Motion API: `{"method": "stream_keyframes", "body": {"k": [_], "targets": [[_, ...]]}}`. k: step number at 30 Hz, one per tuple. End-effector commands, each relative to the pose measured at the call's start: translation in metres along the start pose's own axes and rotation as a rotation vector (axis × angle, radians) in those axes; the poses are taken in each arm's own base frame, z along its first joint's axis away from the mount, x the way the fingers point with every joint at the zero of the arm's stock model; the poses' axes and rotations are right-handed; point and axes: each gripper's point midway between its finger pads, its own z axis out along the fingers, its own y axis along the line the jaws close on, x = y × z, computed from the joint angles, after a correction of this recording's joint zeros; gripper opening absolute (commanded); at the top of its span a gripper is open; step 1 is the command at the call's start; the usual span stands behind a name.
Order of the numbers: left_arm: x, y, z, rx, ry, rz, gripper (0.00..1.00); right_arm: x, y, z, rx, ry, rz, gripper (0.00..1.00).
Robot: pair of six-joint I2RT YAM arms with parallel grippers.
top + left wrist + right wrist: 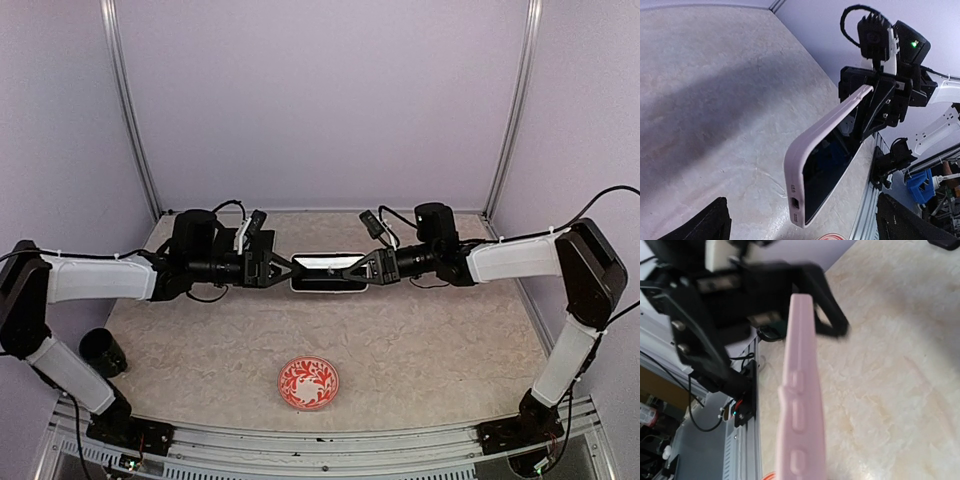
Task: Put the phone into the phone case
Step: Press the phone at the bottom left corner of the phone case.
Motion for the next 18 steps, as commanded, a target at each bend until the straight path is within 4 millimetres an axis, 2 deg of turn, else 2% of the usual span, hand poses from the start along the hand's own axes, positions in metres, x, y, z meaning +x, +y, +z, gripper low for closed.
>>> {"method": "stream_keyframes", "body": {"k": [1, 7, 15, 18], "targets": [[-0.026, -0.001, -0.018, -0.159, -0.066, 0.148, 0.99, -0.025, 0.035, -0.007, -0.066, -0.03, -0.08, 0.0], [-0.041, -0.021, -0.03, -0.254, -0.085, 0.291, 0.99, -0.024, 0.039, -0.009, -0.065, -0.017, -0.072, 0.0], [-0.052, -0.038, -0.041, -0.445, -0.074, 0.551, 0.99, -0.022, 0.043, -0.011, -0.066, -0.012, -0.076, 0.0], [-0.064, -0.035, -0.049, -0.535, -0.101, 0.565, 0.99, -0.023, 0.042, -0.011, -0.065, -0.012, -0.076, 0.0]]}}
